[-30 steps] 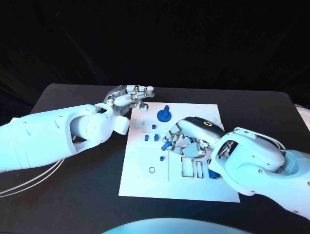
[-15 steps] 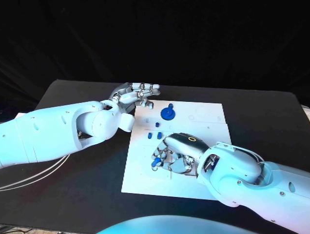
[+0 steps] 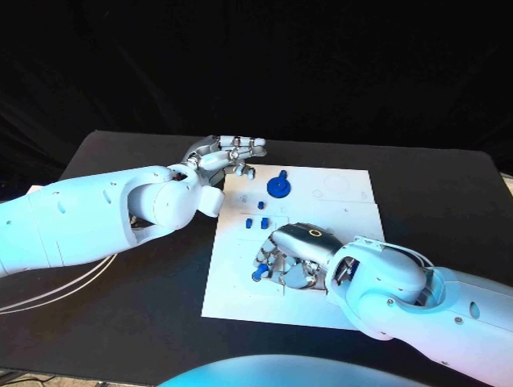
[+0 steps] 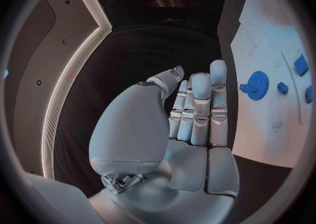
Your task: Assemble the parts on the task board
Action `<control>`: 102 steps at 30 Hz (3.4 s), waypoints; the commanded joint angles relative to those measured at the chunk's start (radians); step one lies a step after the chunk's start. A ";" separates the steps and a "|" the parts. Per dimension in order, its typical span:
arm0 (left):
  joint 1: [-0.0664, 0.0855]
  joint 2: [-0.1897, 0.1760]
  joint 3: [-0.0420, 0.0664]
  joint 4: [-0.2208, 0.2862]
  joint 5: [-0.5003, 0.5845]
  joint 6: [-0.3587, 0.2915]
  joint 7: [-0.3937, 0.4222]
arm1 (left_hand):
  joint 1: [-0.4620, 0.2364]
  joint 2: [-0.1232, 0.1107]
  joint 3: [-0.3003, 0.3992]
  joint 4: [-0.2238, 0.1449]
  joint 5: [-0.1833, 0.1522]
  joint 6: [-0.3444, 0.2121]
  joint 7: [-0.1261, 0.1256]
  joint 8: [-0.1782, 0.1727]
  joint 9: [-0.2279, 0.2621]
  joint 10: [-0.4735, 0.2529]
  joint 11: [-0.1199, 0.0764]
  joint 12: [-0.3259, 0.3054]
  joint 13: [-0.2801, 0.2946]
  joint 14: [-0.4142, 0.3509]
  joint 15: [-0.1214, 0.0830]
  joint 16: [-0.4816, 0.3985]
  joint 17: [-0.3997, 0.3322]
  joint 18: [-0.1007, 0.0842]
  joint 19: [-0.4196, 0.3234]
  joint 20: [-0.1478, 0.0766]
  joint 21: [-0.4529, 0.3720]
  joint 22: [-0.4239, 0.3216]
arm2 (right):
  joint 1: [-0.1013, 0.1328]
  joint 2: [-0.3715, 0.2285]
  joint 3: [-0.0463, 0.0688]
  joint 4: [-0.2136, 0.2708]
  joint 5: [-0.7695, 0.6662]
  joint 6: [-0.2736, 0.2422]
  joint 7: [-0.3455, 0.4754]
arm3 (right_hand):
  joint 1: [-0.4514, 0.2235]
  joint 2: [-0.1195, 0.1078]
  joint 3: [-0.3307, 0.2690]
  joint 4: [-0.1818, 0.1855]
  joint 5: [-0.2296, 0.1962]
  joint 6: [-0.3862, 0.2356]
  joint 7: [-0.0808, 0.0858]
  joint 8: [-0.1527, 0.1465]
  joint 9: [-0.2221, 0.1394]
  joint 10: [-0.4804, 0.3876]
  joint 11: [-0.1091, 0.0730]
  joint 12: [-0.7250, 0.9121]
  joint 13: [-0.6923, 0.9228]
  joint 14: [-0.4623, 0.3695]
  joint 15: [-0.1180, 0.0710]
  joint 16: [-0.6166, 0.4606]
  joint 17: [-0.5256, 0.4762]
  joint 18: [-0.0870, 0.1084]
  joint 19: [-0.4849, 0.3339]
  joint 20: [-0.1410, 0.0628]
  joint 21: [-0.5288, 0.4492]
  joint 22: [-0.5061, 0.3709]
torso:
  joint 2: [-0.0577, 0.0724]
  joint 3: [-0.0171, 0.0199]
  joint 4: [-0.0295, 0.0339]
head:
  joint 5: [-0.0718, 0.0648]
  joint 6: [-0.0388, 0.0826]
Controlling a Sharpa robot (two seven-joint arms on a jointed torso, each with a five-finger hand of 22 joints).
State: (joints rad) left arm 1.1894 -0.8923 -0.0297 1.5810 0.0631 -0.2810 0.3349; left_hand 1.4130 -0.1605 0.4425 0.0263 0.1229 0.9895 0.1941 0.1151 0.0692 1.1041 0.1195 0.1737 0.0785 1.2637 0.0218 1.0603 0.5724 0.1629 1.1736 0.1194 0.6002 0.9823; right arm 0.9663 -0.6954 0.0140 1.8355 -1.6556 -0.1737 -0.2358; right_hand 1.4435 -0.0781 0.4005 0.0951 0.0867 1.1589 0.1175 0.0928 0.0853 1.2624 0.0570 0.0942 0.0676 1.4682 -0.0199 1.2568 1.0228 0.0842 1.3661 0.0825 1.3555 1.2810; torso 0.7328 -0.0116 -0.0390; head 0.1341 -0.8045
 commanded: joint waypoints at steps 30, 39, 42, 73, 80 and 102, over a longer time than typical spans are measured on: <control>0.000 0.001 0.001 0.002 -0.004 0.020 0.002 | -0.001 0.010 0.000 -0.005 0.001 -0.006 0.002 0.006 -0.001 -0.005 -0.001 0.004 -0.002 0.001 0.006 0.007 0.001 0.019 0.001 0.006 -0.004 -0.001 | -0.003 0.039 -0.014 -0.031 -0.081 0.036 -0.045 | -0.096 -0.069 -0.072 0.036 0.005 -0.119 0.044 -0.032 -0.014 -0.133 0.043 -0.030 -0.004 0.009 0.033 -0.014 -0.031 -0.001 -0.025 0.034 -0.027 -0.031 | -0.001 0.0004 -0.0009 | -0.001 -0.004; 0.000 -0.002 0.001 0.002 -0.004 0.022 0.000 | -0.001 0.011 -0.001 -0.007 0.001 -0.009 0.003 0.008 -0.001 -0.009 0.000 0.006 -0.002 -0.001 0.006 0.007 -0.001 0.019 0.001 0.007 -0.005 -0.001 | -0.007 -0.004 -0.009 0.004 -0.058 -0.107 -0.010 | -0.090 -0.070 -0.241 0.052 0.051 -0.255 0.023 -0.030 -0.018 -0.256 0.050 0.007 0.001 -0.013 0.039 -0.074 -0.120 0.018 -0.073 0.041 -0.094 -0.109 | -0.001 0.0017 0.0000 | -0.005 0.001; 0.000 -0.004 0.001 0.001 -0.004 0.022 -0.001 | -0.001 0.011 -0.001 -0.007 0.001 -0.009 0.003 0.008 -0.001 -0.009 0.000 0.006 -0.002 -0.001 0.006 0.007 -0.001 0.019 0.001 0.007 -0.005 -0.001 | -0.009 -0.040 0.002 0.033 -0.032 -0.163 0.020 | -0.082 -0.065 -0.279 0.058 0.067 -0.255 0.025 -0.029 -0.018 -0.259 0.048 0.026 0.001 -0.013 0.037 -0.079 -0.126 0.018 -0.073 0.040 -0.099 -0.113 | -0.003 0.0016 -0.0026 | -0.007 0.003; -0.002 -0.008 -0.004 0.006 -0.004 0.028 -0.010 | -0.003 0.010 -0.003 -0.008 0.001 -0.011 0.004 0.009 -0.001 -0.013 0.001 0.008 -0.002 -0.003 0.007 0.006 -0.005 0.019 0.000 0.007 -0.005 -0.002 | 0.035 -0.523 -0.002 0.229 0.205 -0.155 -0.387 | -0.078 -0.022 -0.549 0.183 0.248 -0.100 -0.013 0.059 0.023 0.025 -0.028 0.841 0.791 0.049 -0.024 0.149 0.215 -0.039 0.088 -0.020 0.097 0.132 | -0.027 -0.0083 -0.0390 | -0.105 0.024; -0.004 -0.007 -0.004 0.009 -0.004 0.029 -0.010 | -0.003 0.010 -0.003 -0.008 0.001 -0.011 0.004 0.009 -0.001 -0.013 0.001 0.008 -0.002 -0.003 0.007 0.006 -0.005 0.019 0.000 0.007 -0.005 -0.002 | 0.012 -0.488 -0.007 0.213 0.177 -0.134 -0.428 | -0.123 0.001 -0.579 0.195 0.243 -0.105 -0.008 0.069 0.033 0.059 -0.029 0.975 0.955 0.055 -0.022 0.175 0.262 -0.045 0.100 -0.013 0.113 0.153 | -0.025 -0.0077 -0.0355 | -0.106 0.026; -0.005 -0.007 -0.004 0.011 -0.004 0.031 -0.012 | -0.002 0.013 -0.002 -0.009 0.001 -0.013 0.004 0.010 0.000 -0.015 0.001 0.010 -0.002 -0.004 0.007 0.006 -0.006 0.019 0.000 0.008 -0.006 -0.002 | -0.012 -0.380 -0.008 0.159 0.155 -0.083 -0.455 | -0.148 0.018 -0.600 0.197 0.247 -0.097 -0.014 0.096 0.060 0.103 -0.033 1.102 1.110 0.064 -0.024 0.208 0.323 -0.053 0.121 -0.014 0.137 0.185 | -0.025 -0.0080 -0.0363 | -0.096 0.016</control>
State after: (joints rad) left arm 1.1849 -0.9006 -0.0345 1.5892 0.0628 -0.2694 0.3192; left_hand 1.4090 -0.1566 0.4397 0.0236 0.1229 0.9857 0.1977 0.1190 0.0692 1.0970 0.1195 0.1782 0.0778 1.2604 0.0251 1.0603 0.5685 0.1628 1.1736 0.1194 0.6002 0.9823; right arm 0.9569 -1.0785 0.0063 1.9964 -1.4786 -0.2940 -0.6751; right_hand 1.3052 -0.0576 -0.1934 0.2906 0.3345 1.0585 0.1095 0.1853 0.1442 1.3562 0.0251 1.1906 1.1766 1.4645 -0.0416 1.4583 1.3080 0.0455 1.4576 0.0700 1.4872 1.3078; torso 0.7075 -0.0198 -0.0760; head 0.0366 -0.7873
